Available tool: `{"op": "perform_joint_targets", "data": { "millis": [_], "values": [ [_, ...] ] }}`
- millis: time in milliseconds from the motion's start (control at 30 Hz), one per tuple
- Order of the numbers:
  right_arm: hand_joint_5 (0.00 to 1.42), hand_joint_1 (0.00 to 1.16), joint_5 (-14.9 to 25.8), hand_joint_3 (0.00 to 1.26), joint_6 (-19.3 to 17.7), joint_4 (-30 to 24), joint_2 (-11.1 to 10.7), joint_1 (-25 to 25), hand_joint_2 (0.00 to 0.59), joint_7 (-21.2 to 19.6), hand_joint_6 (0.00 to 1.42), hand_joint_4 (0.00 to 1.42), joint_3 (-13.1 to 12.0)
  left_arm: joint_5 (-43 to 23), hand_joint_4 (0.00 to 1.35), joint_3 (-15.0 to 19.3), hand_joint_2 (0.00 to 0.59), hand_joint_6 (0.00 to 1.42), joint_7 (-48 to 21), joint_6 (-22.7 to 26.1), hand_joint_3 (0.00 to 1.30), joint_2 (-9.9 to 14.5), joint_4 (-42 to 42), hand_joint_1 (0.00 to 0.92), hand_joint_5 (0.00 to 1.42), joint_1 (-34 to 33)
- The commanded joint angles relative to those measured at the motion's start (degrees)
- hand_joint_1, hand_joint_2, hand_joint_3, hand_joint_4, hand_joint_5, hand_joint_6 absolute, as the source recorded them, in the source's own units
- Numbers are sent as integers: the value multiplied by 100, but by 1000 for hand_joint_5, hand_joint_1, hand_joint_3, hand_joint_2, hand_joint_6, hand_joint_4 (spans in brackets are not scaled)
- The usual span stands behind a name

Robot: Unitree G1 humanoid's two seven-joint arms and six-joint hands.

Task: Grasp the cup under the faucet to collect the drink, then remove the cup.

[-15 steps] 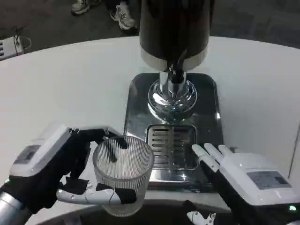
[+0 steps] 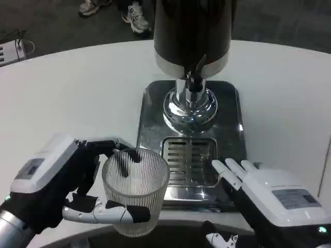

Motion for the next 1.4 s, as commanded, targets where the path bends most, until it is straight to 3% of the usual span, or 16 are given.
{"op": "perform_joint_targets", "data": {
  "millis": [33, 1100, 1400],
  "values": [
    [0, 462, -28, 35, -70, -31, 22, 37, 434, 64, 0, 0, 10, -110, 1157, 67, 0, 1424, 48, -5, 995, 49, 11, 628, 1310, -47],
    [0, 457, -21, 35, -54, -32, 52, 23, 434, 105, 0, 0, -3, -85, 1157, 45, 0, 1424, 62, 46, 995, 20, 5, 628, 1310, -60],
    [0, 457, -45, 35, -44, 1, 84, 6, 434, 99, 0, 0, 21, -19, 1157, -34, 0, 1424, 156, 64, 995, -53, 287, 628, 1310, -325]
  ]
}}
